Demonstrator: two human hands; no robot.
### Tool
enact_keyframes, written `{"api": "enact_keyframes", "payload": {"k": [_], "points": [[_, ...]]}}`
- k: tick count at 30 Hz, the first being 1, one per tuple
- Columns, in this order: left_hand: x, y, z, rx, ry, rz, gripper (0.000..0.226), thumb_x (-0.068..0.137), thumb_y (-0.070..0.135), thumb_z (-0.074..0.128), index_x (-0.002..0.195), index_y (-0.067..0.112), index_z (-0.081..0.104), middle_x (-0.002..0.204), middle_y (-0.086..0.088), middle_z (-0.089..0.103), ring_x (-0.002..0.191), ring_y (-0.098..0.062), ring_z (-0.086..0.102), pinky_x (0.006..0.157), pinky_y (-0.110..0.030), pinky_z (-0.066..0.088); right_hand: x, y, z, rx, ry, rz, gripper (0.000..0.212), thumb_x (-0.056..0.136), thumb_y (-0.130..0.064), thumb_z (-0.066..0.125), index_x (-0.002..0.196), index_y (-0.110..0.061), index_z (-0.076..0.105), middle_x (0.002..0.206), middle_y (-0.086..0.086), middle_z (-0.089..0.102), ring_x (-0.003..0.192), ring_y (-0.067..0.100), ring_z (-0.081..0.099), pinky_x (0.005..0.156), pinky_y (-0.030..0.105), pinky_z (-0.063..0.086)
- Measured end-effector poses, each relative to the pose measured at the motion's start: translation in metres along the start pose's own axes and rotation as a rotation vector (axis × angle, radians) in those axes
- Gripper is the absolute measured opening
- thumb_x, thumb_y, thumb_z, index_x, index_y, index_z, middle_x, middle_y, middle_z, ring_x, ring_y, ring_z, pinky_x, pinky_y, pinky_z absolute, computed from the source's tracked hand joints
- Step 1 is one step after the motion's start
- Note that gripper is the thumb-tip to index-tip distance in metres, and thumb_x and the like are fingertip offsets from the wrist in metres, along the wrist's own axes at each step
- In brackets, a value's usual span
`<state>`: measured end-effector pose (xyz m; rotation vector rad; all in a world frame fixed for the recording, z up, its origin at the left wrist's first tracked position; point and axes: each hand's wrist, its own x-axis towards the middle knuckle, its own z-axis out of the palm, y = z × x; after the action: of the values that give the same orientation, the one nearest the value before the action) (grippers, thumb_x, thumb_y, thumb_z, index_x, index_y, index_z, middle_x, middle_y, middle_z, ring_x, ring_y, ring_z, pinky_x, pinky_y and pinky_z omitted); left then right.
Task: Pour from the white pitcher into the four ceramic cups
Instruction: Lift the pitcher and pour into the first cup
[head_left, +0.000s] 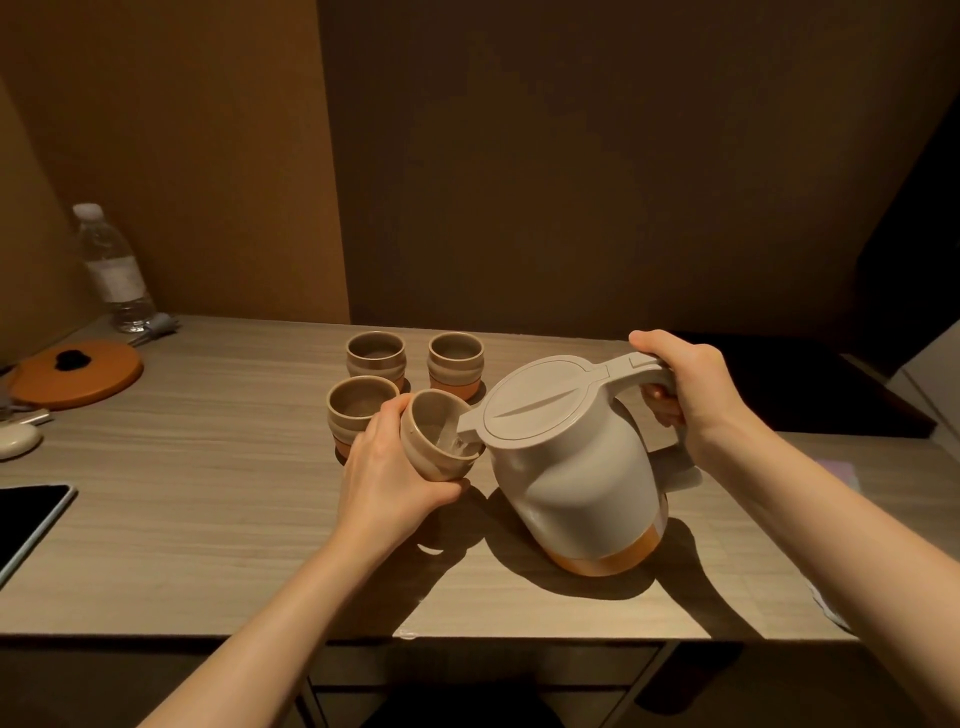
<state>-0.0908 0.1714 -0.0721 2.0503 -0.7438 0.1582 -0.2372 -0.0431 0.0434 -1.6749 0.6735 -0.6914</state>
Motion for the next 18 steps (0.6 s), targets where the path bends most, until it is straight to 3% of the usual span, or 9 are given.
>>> {"api": "enact_keyframes", "payload": {"k": [18], "points": [[-0.0056,-0.0020,0.0012,-0.018,0.011,-0.034,0.104,0.046,0.043,0.091,0.133,0.036,0.033,0.130,0.006,0.054,0.121,-0.018,0.050,0.095,-0.045,0.050,0.0004,-0.0016,0.0036,-0.027,-0.009,-0.013,0.048,0.089,-0.037,0.057,0.045,-0.018,0.052,0.039,-0.004,0.041,0.035,0.008,0.032,0.048,0.028,0.027]]}}
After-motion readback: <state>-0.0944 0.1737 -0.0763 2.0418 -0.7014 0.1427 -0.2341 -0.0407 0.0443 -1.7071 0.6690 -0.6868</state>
